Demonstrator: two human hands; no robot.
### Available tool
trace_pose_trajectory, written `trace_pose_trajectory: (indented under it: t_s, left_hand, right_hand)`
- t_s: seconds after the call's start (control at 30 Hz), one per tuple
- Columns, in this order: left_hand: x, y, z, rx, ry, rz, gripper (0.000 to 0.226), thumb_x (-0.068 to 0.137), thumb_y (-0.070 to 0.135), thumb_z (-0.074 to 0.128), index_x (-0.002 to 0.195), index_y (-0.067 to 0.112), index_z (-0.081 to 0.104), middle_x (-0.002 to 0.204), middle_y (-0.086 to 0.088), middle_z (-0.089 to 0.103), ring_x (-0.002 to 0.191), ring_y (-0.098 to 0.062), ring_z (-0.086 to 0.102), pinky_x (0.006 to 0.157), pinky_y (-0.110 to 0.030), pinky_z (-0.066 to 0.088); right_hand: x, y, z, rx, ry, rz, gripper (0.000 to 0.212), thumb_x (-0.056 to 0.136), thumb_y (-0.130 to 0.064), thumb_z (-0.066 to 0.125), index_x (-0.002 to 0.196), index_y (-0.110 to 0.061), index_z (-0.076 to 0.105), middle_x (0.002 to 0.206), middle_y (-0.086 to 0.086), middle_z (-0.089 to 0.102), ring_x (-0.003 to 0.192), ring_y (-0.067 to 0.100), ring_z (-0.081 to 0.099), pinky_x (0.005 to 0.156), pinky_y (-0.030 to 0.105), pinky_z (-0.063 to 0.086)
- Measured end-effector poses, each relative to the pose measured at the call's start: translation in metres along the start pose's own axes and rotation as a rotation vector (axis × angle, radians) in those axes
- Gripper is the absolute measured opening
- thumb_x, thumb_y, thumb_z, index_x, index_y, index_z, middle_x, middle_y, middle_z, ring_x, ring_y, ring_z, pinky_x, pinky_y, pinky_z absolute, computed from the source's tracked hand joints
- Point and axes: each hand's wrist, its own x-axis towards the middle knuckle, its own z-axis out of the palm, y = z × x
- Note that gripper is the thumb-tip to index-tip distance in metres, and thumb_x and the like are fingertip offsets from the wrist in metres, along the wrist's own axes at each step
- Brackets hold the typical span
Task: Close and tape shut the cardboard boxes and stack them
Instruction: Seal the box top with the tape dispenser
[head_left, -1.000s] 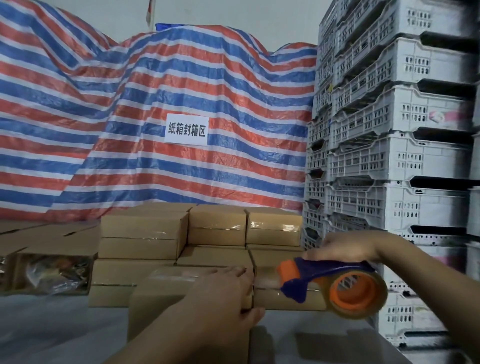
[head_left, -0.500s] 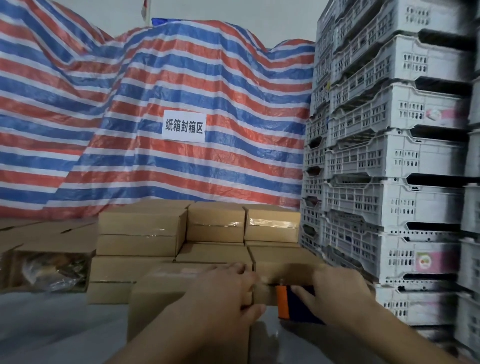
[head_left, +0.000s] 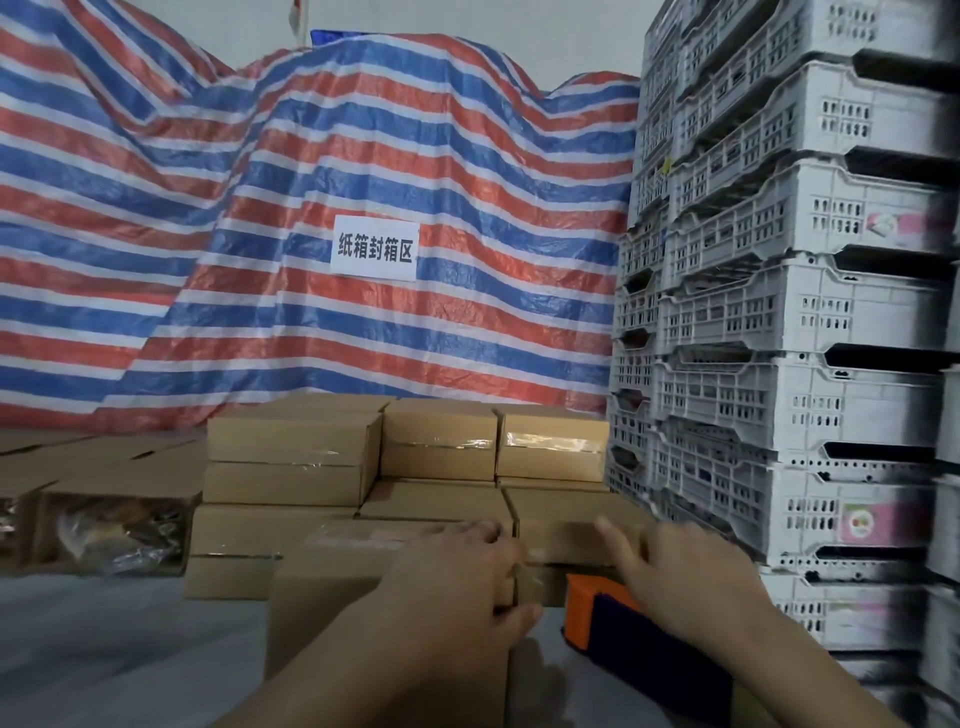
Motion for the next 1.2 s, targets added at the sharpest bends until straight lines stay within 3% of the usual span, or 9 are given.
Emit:
trace_pose_trajectory:
  t_s: [0.13,0.23,0.33,0.57,0.77,0.9,0.97,1.1,1.2]
  left_hand:
    - [0.001,-0.002,0.001,0.01,-0.002,0.006,0.059,0.094,0.062,0.041,0.146,0.036,0.031,0.158,0.003,0.028,0.143,-0.018,0.029,0.115,-0.041,0.021]
    - [0.002,-0.002,0.003,0.02,0.006,0.001,0.062,0.094,0.063,0.041,0.147,0.035,0.028,0.159,0.002,0.026,0.144,-0.019,0.027,0.116,-0.041,0.02]
    - [0.002,-0.003,0.005,0.023,0.025,0.002,0.068,0.091,0.066,0.04,0.15,0.035,0.024,0.16,0.002,0.024,0.145,-0.018,0.026,0.116,-0.041,0.021]
    - [0.001,-0.006,0.007,-0.074,0.098,-0.021,0.096,0.071,0.073,0.06,0.147,0.027,0.023,0.132,0.01,0.053,0.115,-0.01,0.05,0.09,-0.026,0.038]
    - [0.002,-0.008,0.002,-0.173,-0.036,-0.036,0.115,0.069,0.067,0.069,0.154,0.027,0.002,0.151,0.005,0.038,0.133,-0.015,0.039,0.108,-0.032,0.032]
    - [0.001,-0.008,-0.004,-0.228,-0.094,-0.021,0.122,0.069,0.06,0.074,0.155,0.027,-0.006,0.154,0.005,0.033,0.135,-0.015,0.036,0.108,-0.028,0.027]
    - [0.001,-0.01,-0.006,-0.257,-0.117,-0.019,0.124,0.07,0.056,0.076,0.155,0.027,-0.01,0.156,0.004,0.031,0.137,-0.015,0.034,0.111,-0.03,0.027]
    - [0.003,-0.015,-0.01,-0.377,-0.163,-0.03,0.121,0.075,0.043,0.078,0.155,0.026,-0.012,0.153,0.002,0.036,0.132,-0.015,0.041,0.101,-0.023,0.035]
    - [0.002,-0.021,-0.012,-0.516,-0.137,-0.044,0.112,0.082,0.035,0.074,0.154,0.028,-0.012,0.145,0.003,0.045,0.116,-0.006,0.05,0.088,-0.015,0.04]
  right_hand:
    - [0.027,-0.027,-0.023,0.781,0.07,0.014,0.063,0.097,-0.066,0.025,0.082,-0.02,0.066,0.084,-0.001,0.07,0.082,0.014,0.065,0.084,0.04,0.053]
    - [0.039,-0.063,-0.028,1.249,-0.111,0.137,0.046,0.105,-0.052,0.027,0.115,-0.023,0.062,0.121,0.0,0.067,0.117,0.017,0.058,0.111,0.047,0.039]
    - [0.037,-0.097,-0.027,1.501,-0.21,0.168,0.053,0.104,-0.056,0.027,0.141,-0.025,0.048,0.146,0.001,0.051,0.137,0.02,0.043,0.12,0.046,0.025]
    - [0.024,-0.134,-0.012,1.613,-0.392,0.2,0.064,0.1,-0.062,0.026,0.154,-0.028,0.034,0.158,0.004,0.036,0.143,0.023,0.034,0.105,0.036,0.027]
    - [0.007,-0.124,0.002,1.707,-0.295,0.2,0.052,0.103,-0.056,0.022,0.145,-0.032,0.042,0.152,-0.005,0.046,0.117,0.008,0.046,0.084,0.022,0.039]
    - [-0.007,-0.125,0.012,1.702,-0.4,0.327,0.056,0.098,-0.064,0.024,0.141,-0.036,0.046,0.12,-0.006,0.057,0.105,0.013,0.049,0.089,0.033,0.041]
    - [-0.012,-0.122,0.015,1.685,-0.457,0.399,0.058,0.097,-0.064,0.026,0.139,-0.03,0.049,0.105,-0.006,0.057,0.097,0.014,0.053,0.079,0.029,0.042]
    - [-0.023,-0.121,0.017,1.728,-0.503,0.533,0.052,0.099,-0.059,0.033,0.132,-0.025,0.054,0.1,0.0,0.061,0.087,0.015,0.057,0.067,0.027,0.044]
    - [-0.027,-0.127,0.022,1.866,-0.537,0.7,0.043,0.101,-0.051,0.039,0.119,-0.017,0.06,0.106,0.014,0.064,0.097,0.027,0.061,0.079,0.036,0.05]
